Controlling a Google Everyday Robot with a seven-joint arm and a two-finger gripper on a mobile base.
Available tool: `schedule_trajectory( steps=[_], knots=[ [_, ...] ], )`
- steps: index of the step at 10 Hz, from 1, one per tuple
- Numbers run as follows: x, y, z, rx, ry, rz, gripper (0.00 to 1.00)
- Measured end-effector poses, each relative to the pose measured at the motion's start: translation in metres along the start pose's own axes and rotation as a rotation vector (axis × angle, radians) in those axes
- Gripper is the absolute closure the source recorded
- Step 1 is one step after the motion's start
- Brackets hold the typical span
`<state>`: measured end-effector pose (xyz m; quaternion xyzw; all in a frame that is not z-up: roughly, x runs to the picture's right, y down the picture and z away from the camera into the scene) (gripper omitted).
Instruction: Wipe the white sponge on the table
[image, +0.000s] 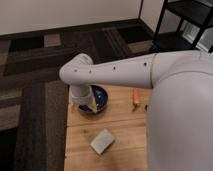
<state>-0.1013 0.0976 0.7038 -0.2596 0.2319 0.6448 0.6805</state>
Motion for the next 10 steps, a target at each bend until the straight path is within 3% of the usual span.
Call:
schedule_trajectory(
  steps=[10],
  knots=[
    [0.014,0.003,0.006,-0.014,-0.005,-0.019,0.35]
  ],
)
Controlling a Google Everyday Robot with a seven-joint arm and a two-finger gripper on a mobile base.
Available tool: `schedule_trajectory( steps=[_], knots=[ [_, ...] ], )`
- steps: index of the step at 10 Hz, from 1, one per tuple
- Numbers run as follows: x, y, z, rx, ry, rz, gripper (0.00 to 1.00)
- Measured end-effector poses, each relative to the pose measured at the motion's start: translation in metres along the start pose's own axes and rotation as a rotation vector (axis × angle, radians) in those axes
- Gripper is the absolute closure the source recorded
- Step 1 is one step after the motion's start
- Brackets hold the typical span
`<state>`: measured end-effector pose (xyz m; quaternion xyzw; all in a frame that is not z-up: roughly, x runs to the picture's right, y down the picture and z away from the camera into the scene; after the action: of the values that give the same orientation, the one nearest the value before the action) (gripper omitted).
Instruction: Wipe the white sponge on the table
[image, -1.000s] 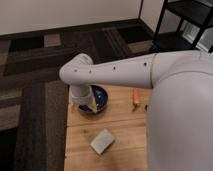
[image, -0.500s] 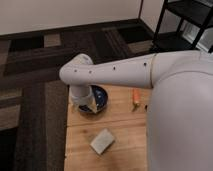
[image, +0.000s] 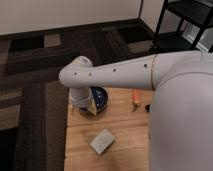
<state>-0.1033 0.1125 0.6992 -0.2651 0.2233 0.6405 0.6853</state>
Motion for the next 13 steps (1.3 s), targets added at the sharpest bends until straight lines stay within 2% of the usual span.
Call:
schedule_trajectory(
  steps=[4,9,13],
  knots=[
    [0.015,-0.005,0.004,-0.018,-0.013,-0.027,0.35],
    [0.039,-0.024,0.004,-0.018,-0.03,-0.056,0.35],
    [0.06,-0.042,0.018,-0.045,-0.018,-0.054,0.35]
  ],
)
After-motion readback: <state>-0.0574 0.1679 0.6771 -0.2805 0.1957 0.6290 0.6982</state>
